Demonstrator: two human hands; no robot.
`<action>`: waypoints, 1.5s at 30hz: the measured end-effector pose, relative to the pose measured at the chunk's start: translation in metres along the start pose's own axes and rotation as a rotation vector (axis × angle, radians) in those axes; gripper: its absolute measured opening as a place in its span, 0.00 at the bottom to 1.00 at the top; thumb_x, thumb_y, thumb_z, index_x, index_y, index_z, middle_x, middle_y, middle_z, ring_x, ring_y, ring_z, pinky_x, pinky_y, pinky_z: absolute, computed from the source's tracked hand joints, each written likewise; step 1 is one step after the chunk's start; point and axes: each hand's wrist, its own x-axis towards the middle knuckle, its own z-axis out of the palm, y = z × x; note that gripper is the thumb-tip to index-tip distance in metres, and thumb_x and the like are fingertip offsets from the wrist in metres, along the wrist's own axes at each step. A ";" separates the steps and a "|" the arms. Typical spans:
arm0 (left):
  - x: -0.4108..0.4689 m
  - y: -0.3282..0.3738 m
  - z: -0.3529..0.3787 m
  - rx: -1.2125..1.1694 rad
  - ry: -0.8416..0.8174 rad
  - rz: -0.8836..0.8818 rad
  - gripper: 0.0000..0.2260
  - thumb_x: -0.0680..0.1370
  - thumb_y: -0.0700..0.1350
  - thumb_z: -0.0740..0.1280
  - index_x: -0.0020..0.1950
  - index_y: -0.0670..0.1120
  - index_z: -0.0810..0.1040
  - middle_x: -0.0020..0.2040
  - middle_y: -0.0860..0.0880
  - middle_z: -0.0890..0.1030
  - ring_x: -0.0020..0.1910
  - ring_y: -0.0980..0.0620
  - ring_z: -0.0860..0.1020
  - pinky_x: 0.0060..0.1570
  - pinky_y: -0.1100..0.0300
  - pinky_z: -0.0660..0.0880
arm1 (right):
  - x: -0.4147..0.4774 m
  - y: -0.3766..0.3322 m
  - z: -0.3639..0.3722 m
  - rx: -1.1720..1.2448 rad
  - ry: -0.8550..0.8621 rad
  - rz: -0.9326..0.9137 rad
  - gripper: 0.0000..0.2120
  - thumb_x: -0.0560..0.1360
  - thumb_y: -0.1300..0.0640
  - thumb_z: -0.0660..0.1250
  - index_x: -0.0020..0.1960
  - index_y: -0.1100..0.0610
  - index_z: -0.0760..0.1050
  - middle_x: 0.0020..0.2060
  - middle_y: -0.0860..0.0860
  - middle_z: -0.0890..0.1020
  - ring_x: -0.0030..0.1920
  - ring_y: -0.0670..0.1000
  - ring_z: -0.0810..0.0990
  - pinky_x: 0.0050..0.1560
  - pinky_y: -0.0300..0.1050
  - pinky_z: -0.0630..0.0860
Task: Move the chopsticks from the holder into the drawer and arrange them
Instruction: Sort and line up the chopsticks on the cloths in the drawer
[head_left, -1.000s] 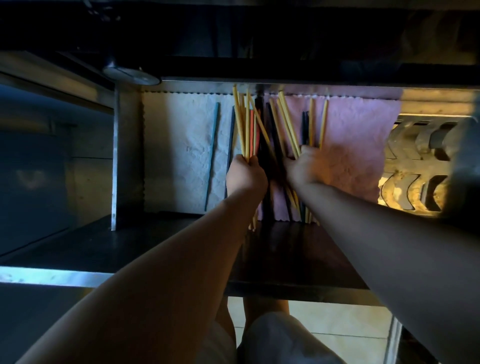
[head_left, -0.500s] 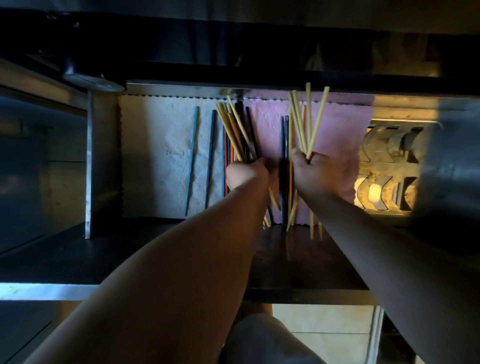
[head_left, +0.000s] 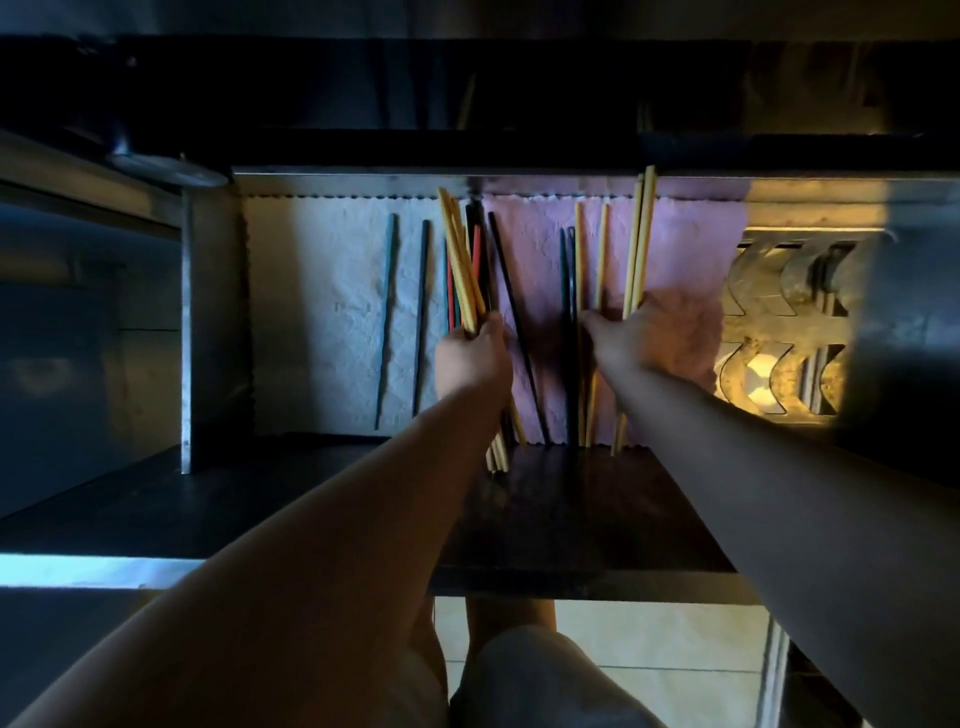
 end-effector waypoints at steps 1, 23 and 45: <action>0.000 0.000 -0.002 0.001 -0.004 0.010 0.16 0.77 0.55 0.65 0.49 0.42 0.83 0.44 0.41 0.84 0.45 0.40 0.82 0.47 0.50 0.79 | 0.001 0.000 0.001 -0.021 -0.012 0.015 0.22 0.76 0.50 0.67 0.65 0.62 0.72 0.62 0.56 0.76 0.64 0.56 0.73 0.55 0.38 0.59; -0.028 0.005 0.071 0.158 -0.104 0.093 0.13 0.74 0.51 0.72 0.52 0.44 0.84 0.42 0.45 0.83 0.45 0.44 0.82 0.37 0.60 0.71 | 0.007 0.033 -0.015 0.404 0.050 -0.048 0.17 0.70 0.38 0.59 0.30 0.49 0.70 0.29 0.51 0.74 0.33 0.57 0.77 0.40 0.57 0.77; -0.021 0.018 -0.002 0.356 -0.284 0.229 0.14 0.80 0.50 0.64 0.38 0.45 0.74 0.30 0.46 0.78 0.27 0.46 0.79 0.28 0.56 0.78 | -0.004 0.020 0.005 0.604 -0.128 0.022 0.15 0.75 0.48 0.68 0.33 0.54 0.71 0.23 0.51 0.68 0.23 0.52 0.69 0.23 0.39 0.67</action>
